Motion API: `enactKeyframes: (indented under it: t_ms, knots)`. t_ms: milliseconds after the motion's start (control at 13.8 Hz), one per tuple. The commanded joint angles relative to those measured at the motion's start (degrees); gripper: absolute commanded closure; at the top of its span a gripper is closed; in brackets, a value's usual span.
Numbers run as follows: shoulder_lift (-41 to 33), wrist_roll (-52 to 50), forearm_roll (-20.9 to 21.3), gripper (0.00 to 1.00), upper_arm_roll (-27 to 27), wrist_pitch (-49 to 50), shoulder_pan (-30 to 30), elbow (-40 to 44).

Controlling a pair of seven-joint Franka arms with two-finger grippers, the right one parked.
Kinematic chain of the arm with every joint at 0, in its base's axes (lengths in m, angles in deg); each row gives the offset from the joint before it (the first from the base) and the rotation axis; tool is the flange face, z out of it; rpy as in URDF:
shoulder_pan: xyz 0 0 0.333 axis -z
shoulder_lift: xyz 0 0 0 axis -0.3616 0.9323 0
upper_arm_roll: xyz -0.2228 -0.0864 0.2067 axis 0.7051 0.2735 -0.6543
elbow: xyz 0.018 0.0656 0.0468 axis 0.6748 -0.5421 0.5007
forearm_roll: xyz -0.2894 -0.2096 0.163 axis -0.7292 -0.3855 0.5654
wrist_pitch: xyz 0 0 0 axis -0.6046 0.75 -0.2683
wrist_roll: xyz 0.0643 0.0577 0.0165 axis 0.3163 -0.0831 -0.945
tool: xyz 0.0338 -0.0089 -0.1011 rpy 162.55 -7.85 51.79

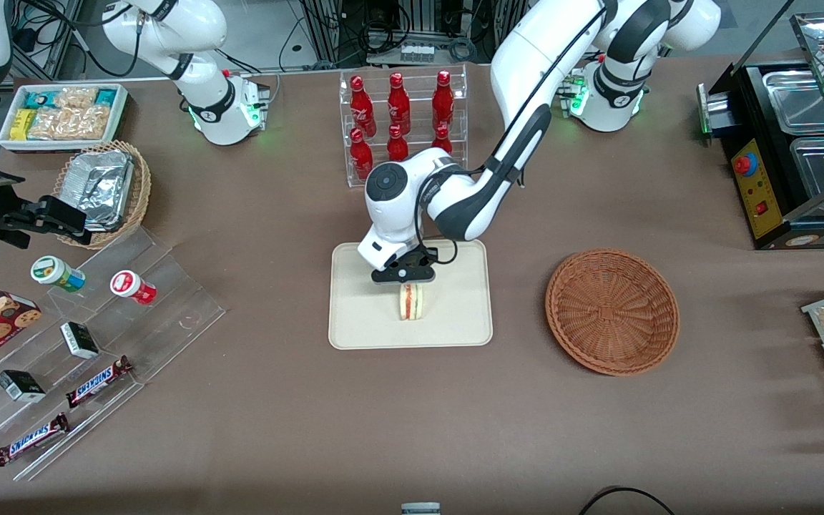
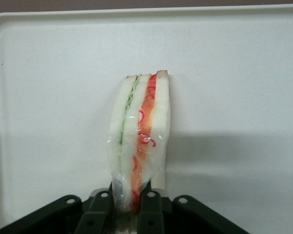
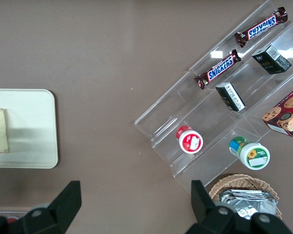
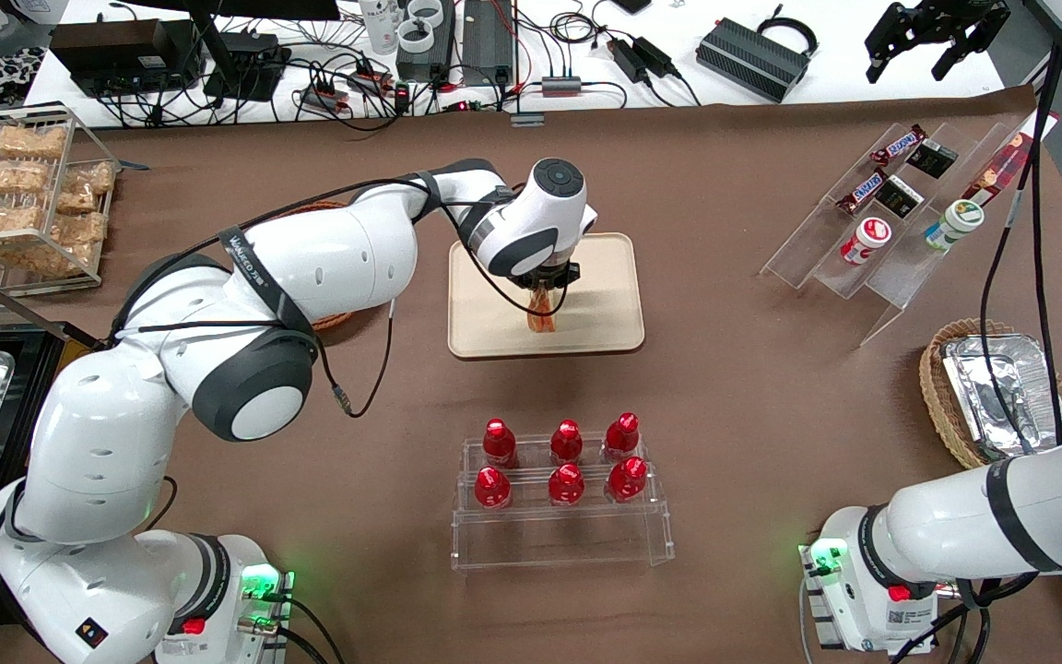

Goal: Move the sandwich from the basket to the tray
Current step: 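Lower the sandwich onto the tray and open the left gripper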

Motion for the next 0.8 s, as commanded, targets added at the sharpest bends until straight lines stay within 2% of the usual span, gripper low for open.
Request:
enactKeyframes:
  t_ms: [0, 145, 289, 434, 578, 723]
  knots:
    - [-0.03, 0.59, -0.56, 0.0, -0.81, 0.81, 0.42, 1.8]
    - [-3.09, 0.07, -0.82, 0.0, -0.81, 2.73, 0.07, 2.24]
    - [-8.26, -0.11, -1.95, 0.0, -0.98, 8.69, -0.63, 2.24]
    - [-15.46, 0.68, -4.42, 0.0, -1.16, 15.46, -4.3, 1.72]
    - [-21.63, 1.9, -4.51, 0.0, -1.07, 23.8, -7.92, 1.54]
    - [-27.43, 9.08, -5.47, 0.0, -1.07, 31.8, -12.56, 1.19]
